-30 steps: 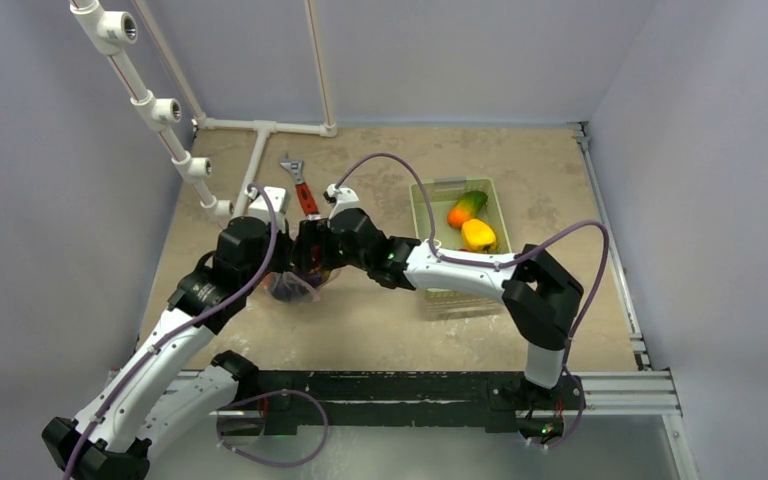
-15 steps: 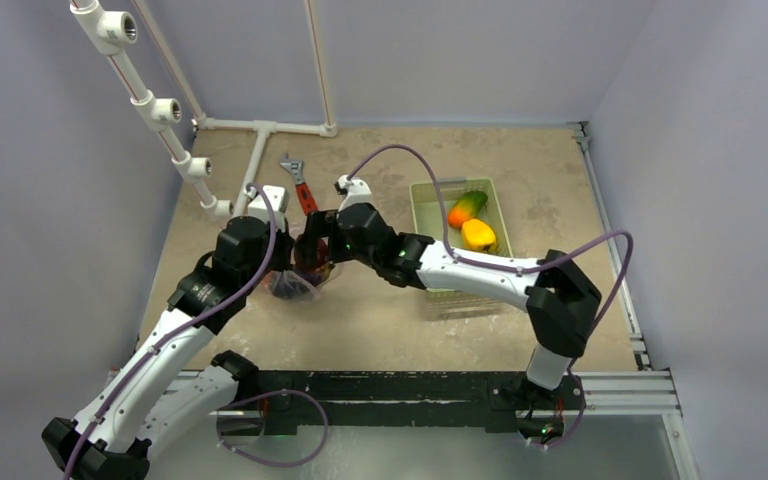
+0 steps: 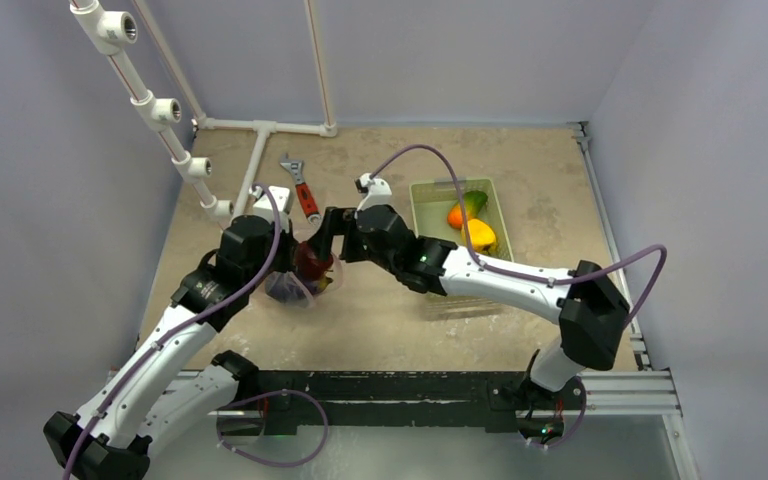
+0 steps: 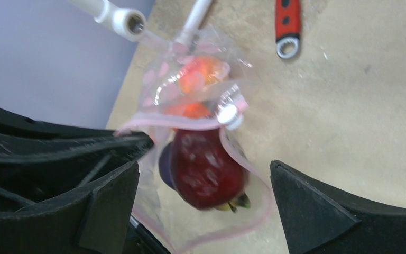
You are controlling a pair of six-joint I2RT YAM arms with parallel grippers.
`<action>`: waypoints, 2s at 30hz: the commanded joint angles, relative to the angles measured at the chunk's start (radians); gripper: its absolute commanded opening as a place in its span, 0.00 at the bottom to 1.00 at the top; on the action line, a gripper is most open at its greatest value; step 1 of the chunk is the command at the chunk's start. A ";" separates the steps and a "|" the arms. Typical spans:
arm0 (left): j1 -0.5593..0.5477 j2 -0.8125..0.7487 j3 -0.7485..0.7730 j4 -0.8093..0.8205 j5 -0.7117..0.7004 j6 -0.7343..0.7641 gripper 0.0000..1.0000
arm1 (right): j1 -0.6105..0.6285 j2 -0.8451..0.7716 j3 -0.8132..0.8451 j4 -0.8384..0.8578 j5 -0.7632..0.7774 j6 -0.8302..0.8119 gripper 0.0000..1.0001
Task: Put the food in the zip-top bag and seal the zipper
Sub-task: Place the fake fruit in the zipper food storage bag, then adjust the zipper food storage bag at the center of the board.
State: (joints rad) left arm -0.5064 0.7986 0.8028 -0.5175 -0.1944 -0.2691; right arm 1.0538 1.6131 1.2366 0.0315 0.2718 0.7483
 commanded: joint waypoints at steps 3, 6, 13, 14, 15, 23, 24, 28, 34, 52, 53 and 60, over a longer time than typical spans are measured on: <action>-0.002 0.003 -0.003 0.032 0.005 -0.002 0.00 | 0.002 -0.142 -0.131 -0.017 0.008 0.106 0.90; -0.003 0.005 -0.003 0.033 0.006 -0.001 0.00 | 0.002 -0.190 -0.202 0.004 -0.025 0.143 0.82; -0.003 0.003 -0.004 0.032 0.006 -0.001 0.00 | 0.002 -0.193 -0.335 0.104 -0.148 0.199 0.57; -0.003 0.001 -0.002 0.031 0.006 -0.002 0.00 | 0.001 -0.177 -0.340 0.116 -0.150 0.205 0.55; -0.003 0.000 -0.002 0.031 0.006 -0.002 0.00 | 0.002 -0.164 -0.348 0.127 -0.160 0.210 0.52; -0.002 -0.002 -0.003 0.031 0.008 -0.002 0.00 | 0.000 -0.049 -0.324 0.195 -0.159 0.213 0.52; -0.002 -0.002 -0.003 0.031 0.008 -0.004 0.00 | 0.000 -0.030 -0.315 0.199 -0.158 0.215 0.52; -0.003 -0.002 -0.003 0.031 0.009 -0.002 0.00 | -0.001 0.032 -0.284 0.210 -0.125 0.214 0.52; -0.002 0.001 -0.003 0.031 0.010 -0.002 0.00 | -0.014 0.082 -0.247 0.217 -0.100 0.212 0.52; -0.003 0.001 -0.004 0.032 0.008 -0.002 0.00 | -0.037 0.162 -0.225 0.286 -0.151 0.232 0.38; -0.003 0.001 -0.004 0.032 0.009 -0.002 0.00 | -0.038 0.167 -0.225 0.288 -0.147 0.238 0.37; -0.003 -0.004 -0.004 0.030 0.007 -0.002 0.00 | -0.038 0.162 -0.220 0.277 -0.105 0.247 0.21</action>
State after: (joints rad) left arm -0.5064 0.8051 0.8028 -0.5175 -0.1894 -0.2691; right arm 1.0183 1.7947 0.9833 0.2783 0.1326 0.9791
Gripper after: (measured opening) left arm 0.006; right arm 0.257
